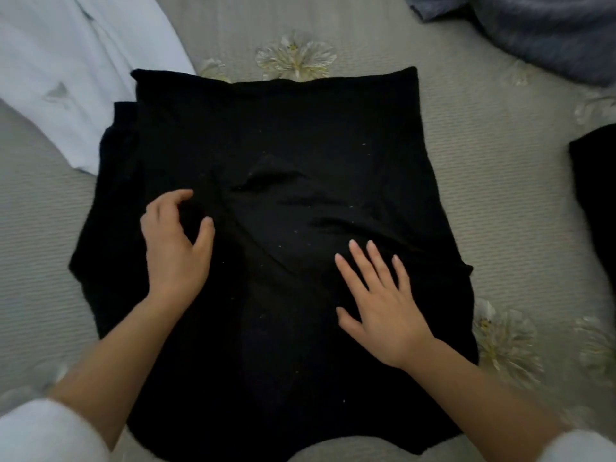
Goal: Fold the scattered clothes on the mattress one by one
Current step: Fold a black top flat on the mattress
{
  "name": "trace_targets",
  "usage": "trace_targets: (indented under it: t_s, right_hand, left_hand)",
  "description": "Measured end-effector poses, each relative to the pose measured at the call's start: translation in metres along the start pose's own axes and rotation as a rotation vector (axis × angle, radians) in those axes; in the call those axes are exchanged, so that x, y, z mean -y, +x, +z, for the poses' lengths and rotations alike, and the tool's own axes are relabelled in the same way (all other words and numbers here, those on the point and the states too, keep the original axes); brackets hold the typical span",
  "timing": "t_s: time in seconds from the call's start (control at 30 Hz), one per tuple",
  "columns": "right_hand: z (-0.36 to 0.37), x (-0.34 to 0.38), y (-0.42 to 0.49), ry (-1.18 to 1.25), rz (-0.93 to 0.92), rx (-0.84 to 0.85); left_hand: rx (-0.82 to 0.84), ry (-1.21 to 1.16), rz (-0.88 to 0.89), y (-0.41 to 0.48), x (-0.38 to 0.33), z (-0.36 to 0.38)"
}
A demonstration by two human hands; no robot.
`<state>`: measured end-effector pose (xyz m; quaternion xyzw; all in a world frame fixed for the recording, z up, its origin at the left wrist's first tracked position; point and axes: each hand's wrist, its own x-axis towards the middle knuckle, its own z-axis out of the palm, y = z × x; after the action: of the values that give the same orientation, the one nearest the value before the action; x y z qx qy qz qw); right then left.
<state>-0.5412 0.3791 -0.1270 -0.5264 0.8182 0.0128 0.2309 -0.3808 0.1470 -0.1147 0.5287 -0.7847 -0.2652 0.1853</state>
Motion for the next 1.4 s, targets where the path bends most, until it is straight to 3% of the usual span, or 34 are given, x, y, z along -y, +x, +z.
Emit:
trace_targets:
  t_s: [0.1,0.2,0.3,0.37,0.57,0.67,0.73,0.87,0.97,1.03,1.07,1.17,1.2,1.23,1.27,1.37,1.4]
  right_hand:
    - [-0.005,0.041,0.02,0.071,-0.076,0.085]
    - [-0.002,0.081,0.04,0.067,-0.119,0.104]
    - [0.004,0.111,0.058,0.09,-0.1,0.169]
    - [0.004,0.121,0.068,0.085,-0.047,0.212]
    - [-0.01,0.134,0.083,-0.062,0.043,0.292]
    - [-0.017,0.143,0.09,-0.135,0.071,0.315]
    - [-0.021,0.148,0.096,-0.173,0.082,0.337]
    - [-0.027,0.157,0.107,-0.233,0.093,0.403]
    - [-0.03,0.162,0.112,-0.259,0.094,0.448]
    - [-0.031,0.164,0.113,-0.27,0.092,0.468]
    - [-0.032,0.164,0.114,-0.271,0.09,0.477]
    - [-0.034,0.164,0.115,-0.255,0.09,0.506]
    - [-0.035,0.164,0.115,-0.249,0.092,0.516]
    - [-0.036,0.164,0.115,-0.249,0.092,0.524]
    - [-0.036,0.163,0.115,-0.251,0.088,0.527]
    - [-0.034,0.165,0.114,-0.273,0.079,0.508]
    - [-0.033,0.165,0.113,-0.289,0.077,0.494]
  left_hand:
    - [-0.092,0.071,-0.042,-0.01,0.033,-0.034]
    - [-0.149,0.06,-0.313,0.0,0.074,-0.057]
    - [-0.169,-0.195,-0.664,0.013,0.105,-0.072]
    - [-0.143,-0.354,-0.765,0.02,0.118,-0.077]
    - [0.015,-0.456,-0.738,0.04,0.123,-0.081]
    - [0.112,-0.432,-0.637,0.045,0.111,-0.09]
    - [0.009,-0.38,-0.523,0.044,0.103,-0.103]
    - [-0.391,-0.352,-0.455,0.04,0.106,-0.145]
    - [-0.514,-0.392,-0.392,0.036,0.101,-0.164]
    - [-0.422,-0.429,-0.246,0.03,0.091,-0.156]
    - [-0.291,-0.424,-0.163,0.026,0.087,-0.147]
    - [0.351,-0.211,0.075,0.001,0.081,-0.11]
    - [0.513,-0.181,0.089,-0.008,0.082,-0.1]
    - [0.569,-0.197,0.07,-0.016,0.085,-0.094]
    - [0.508,-0.252,0.017,-0.02,0.09,-0.092]
    - [-0.042,-0.252,-0.212,-0.012,0.114,-0.094]
    - [-0.147,-0.236,-0.319,-0.003,0.122,-0.096]
